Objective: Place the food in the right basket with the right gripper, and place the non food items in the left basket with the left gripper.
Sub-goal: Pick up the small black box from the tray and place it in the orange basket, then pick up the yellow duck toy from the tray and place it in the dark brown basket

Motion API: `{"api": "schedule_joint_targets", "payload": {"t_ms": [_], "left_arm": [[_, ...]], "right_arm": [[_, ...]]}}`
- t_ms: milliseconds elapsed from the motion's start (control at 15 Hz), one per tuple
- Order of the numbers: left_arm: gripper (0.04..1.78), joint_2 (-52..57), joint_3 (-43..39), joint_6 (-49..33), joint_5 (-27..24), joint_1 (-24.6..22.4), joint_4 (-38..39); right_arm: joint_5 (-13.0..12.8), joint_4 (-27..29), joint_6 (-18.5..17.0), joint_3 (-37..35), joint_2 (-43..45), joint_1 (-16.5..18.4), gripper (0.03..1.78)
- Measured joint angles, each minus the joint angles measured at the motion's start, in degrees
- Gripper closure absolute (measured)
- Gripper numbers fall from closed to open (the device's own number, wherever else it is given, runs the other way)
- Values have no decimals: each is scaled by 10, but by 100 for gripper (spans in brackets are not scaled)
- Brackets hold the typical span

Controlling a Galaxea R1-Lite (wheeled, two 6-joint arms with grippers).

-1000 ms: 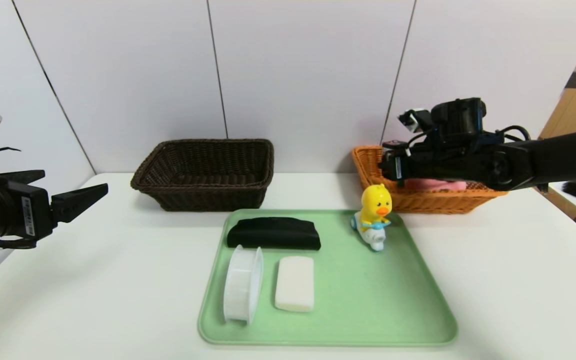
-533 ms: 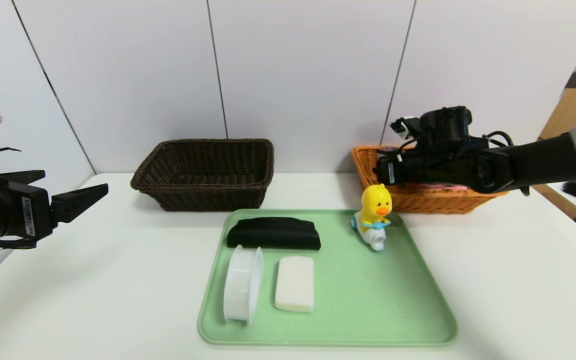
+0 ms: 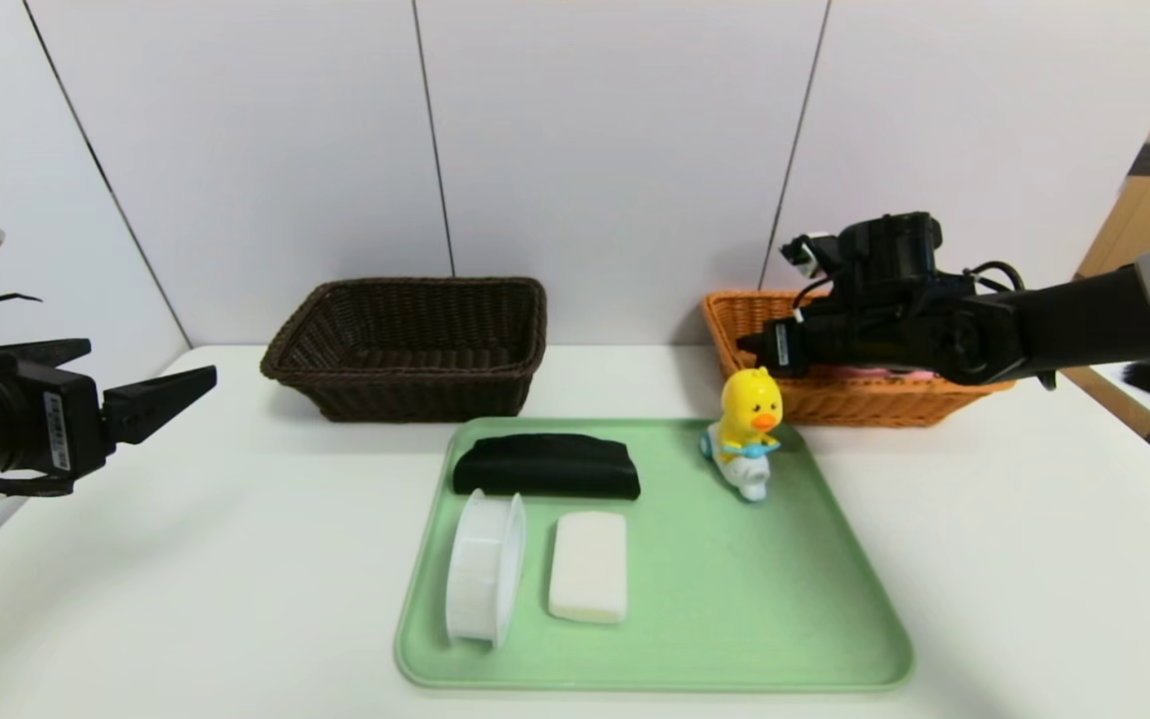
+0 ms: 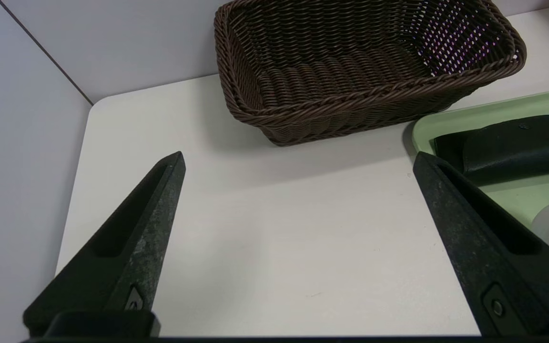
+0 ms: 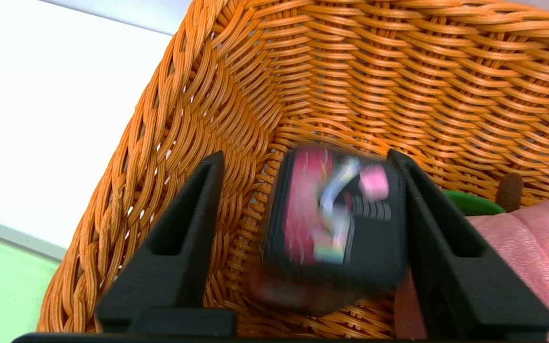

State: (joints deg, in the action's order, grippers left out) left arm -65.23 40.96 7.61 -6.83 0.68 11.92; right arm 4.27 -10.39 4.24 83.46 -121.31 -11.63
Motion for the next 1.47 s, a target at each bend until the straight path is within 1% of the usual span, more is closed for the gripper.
{"api": "schedule_joint_targets", "payload": {"t_ms": [200, 333, 467, 600, 733, 800, 933, 1067, 1200, 1267, 1333, 1400, 1467], "left_arm": [[13, 0, 0, 0, 0, 0, 0], [13, 0, 0, -1, 0, 0, 0], [13, 1, -1, -10, 0, 0, -1], [13, 2, -2, -13, 0, 0, 0], [13, 3, -2, -14, 0, 0, 0], [13, 3, -4, -14, 0, 0, 0], [13, 4, -10, -17, 0, 0, 0], [13, 9, -18, -17, 0, 0, 0], [13, 13, -24, -17, 0, 0, 7], [13, 15, -29, -17, 0, 0, 14], [13, 17, -32, -17, 0, 0, 19], [13, 18, -34, -17, 0, 0, 21], [13, 19, -36, -17, 0, 0, 21]], "right_arm": [[-5, 0, 2, 6, 7, 1, 45], [-24, 0, 4, 9, 28, -2, 37], [-32, -9, 2, 5, 65, -8, 31], [-33, -39, -2, -35, 123, -18, 26], [-30, -91, -8, -117, 181, -27, 23], [-28, -128, -10, -168, 205, -32, 21], [-23, -222, -14, -289, 244, -41, 19], [-20, -350, -19, -423, 264, -51, 17], [-19, -512, -39, -546, 259, -66, 15], [-19, -601, -48, -605, 250, -79, 14], [-20, -673, -58, -650, 242, -96, 14], [-21, -725, -66, -683, 235, -115, 14], [-21, -757, -72, -706, 227, -129, 13]]}}
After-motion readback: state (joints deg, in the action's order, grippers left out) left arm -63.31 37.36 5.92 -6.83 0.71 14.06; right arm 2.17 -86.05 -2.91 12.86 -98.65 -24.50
